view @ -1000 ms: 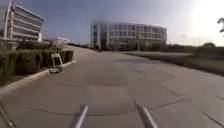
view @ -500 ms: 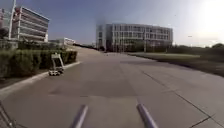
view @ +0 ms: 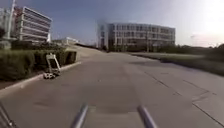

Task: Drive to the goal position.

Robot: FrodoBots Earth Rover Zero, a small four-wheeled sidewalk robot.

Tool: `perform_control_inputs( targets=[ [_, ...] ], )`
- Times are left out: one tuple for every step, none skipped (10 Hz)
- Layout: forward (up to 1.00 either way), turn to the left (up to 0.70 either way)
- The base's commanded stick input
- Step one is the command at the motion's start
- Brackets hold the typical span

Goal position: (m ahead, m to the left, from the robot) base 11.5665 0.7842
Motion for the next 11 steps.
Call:
perform_control_inputs(
  targets=[
    [0.70, 0.00],
    [0.70, 0.00],
    [0.70, 0.00],
    [0.70, 0.00],
    [0.70, 0.00],
    [0.70, 0.00],
    [0.70, 0.00],
    [0.70, 0.00],
    [0.70, 0.00],
    [0.70, 0.00],
    [0.70, 0.00]
  ],
)
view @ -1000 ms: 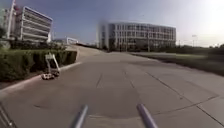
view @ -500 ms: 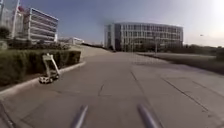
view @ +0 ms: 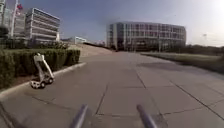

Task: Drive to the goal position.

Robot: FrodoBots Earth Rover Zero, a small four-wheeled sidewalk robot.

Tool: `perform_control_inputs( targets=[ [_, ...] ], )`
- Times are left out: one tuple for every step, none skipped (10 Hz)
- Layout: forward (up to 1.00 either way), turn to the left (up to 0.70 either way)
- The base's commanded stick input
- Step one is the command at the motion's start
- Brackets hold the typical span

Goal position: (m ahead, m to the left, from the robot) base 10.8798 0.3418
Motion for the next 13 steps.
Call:
perform_control_inputs(
  targets=[
    [0.70, 0.00],
    [0.70, 0.00],
    [0.70, 0.00],
    [0.70, 0.00],
    [0.70, 0.00],
    [0.70, 0.00],
    [0.70, 0.00],
    [0.70, 0.00],
    [0.70, 0.00],
    [0.70, 0.00],
    [0.70, 0.00],
    [0.70, 0.00],
    [0.70, 0.00]
  ],
)
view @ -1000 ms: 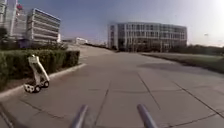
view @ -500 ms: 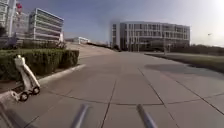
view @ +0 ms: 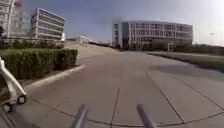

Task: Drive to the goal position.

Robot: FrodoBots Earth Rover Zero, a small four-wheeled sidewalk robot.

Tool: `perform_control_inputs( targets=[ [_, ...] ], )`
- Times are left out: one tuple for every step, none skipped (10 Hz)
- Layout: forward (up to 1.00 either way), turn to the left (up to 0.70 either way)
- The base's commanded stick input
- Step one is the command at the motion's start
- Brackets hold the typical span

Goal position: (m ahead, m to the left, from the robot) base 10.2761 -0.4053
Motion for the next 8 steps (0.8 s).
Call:
perform_control_inputs(
  targets=[
    [0.70, 0.00],
    [0.70, -0.11],
    [0.70, -0.27],
    [0.70, -0.09],
    [0.70, 0.00],
    [0.70, 0.00],
    [0.70, 0.00],
    [0.70, 0.00]
  ],
)
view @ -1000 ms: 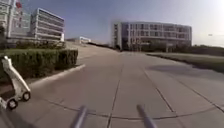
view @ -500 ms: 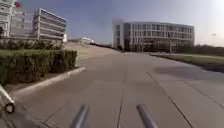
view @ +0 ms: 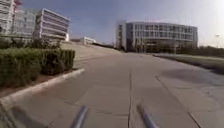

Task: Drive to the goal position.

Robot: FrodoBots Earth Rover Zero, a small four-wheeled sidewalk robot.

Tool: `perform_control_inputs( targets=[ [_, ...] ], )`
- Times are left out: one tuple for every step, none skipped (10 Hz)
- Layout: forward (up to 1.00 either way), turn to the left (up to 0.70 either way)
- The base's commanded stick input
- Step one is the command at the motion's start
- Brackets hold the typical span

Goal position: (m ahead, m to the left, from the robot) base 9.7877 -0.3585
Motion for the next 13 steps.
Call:
perform_control_inputs(
  targets=[
    [0.70, 0.00],
    [0.70, 0.00],
    [0.70, 0.00],
    [0.70, 0.00],
    [0.70, 0.00],
    [0.70, 0.00],
    [0.70, 0.00],
    [0.70, 0.00],
    [0.70, 0.00],
    [0.70, 0.00],
    [0.70, 0.00],
    [0.70, 0.00],
    [0.70, 0.00]
  ],
)
